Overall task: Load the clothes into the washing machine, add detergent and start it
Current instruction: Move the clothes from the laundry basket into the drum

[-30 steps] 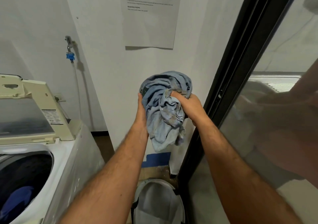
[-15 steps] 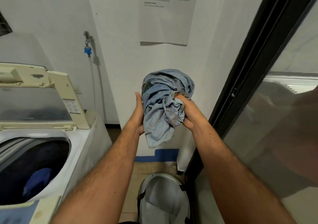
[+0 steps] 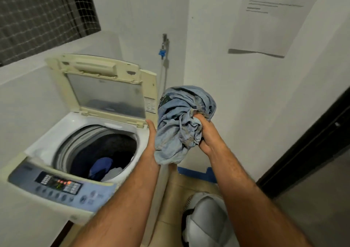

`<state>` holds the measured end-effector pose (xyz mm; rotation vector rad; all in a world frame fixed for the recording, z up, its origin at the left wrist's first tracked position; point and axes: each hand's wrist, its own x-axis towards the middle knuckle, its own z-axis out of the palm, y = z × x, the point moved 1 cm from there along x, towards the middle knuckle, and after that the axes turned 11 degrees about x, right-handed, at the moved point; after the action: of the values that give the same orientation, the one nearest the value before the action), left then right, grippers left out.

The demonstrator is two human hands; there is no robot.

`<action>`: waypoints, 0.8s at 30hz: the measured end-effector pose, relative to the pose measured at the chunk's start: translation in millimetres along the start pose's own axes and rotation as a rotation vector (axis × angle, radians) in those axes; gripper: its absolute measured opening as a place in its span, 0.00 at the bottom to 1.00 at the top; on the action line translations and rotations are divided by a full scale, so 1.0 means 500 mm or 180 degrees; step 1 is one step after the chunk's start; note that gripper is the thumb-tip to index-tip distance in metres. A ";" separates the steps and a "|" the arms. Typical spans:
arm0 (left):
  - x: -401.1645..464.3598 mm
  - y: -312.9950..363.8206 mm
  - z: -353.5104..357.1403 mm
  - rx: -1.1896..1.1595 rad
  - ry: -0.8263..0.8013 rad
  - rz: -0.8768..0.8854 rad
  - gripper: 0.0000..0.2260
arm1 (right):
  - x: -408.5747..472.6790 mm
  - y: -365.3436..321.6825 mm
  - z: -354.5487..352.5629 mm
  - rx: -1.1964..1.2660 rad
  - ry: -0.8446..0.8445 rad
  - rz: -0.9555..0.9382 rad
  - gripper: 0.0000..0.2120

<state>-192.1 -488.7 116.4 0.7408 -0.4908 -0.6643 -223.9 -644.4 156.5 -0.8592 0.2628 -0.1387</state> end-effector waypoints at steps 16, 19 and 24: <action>-0.297 0.366 -0.271 0.2295 0.1642 -0.0423 0.24 | -0.036 0.373 0.380 0.0115 -0.0126 0.1001 0.22; -0.285 0.374 -0.328 0.2509 0.1699 -0.0596 0.18 | -0.028 0.408 0.397 0.0361 -0.0147 0.1039 0.22; -0.290 0.373 -0.379 0.2590 0.1685 -0.0822 0.18 | 0.016 0.469 0.399 0.0549 -0.0125 0.1070 0.23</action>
<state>-105.8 -198.4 108.0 1.7158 -0.1558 -0.4620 -156.3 -349.3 100.9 -0.6358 0.3495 0.1669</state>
